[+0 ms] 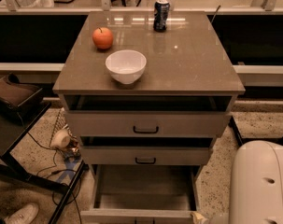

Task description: Close bottom drawer

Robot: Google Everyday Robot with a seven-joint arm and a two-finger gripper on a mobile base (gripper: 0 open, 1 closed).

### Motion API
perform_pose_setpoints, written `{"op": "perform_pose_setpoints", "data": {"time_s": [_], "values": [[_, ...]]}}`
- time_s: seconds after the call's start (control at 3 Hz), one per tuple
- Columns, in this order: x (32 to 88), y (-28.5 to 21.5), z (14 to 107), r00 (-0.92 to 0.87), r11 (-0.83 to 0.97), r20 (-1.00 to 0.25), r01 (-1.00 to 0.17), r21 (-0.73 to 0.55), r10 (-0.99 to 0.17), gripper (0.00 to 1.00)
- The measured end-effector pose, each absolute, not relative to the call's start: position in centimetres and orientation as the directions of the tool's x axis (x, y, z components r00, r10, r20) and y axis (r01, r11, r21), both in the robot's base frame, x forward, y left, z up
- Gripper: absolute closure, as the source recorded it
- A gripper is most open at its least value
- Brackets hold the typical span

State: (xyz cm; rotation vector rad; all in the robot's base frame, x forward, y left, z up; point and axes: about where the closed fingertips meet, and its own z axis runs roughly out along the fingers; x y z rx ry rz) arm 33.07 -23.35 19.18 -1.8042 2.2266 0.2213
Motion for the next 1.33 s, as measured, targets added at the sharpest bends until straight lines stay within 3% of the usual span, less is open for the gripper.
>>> {"op": "perform_pose_setpoints", "data": {"time_s": [0.33,1.0,1.33], "values": [[33.1,-23.4,19.3,-0.19,0.214,-0.299,-0.976,-0.049,-0.935,1.0],[33.1,-23.3,19.4,-0.19,0.214,-0.3,-0.976,-0.048,-0.935,0.6],[34.2,-23.2,21.4,-0.174,0.202,-0.275,-0.977,-0.074,-0.945,0.54]]}}
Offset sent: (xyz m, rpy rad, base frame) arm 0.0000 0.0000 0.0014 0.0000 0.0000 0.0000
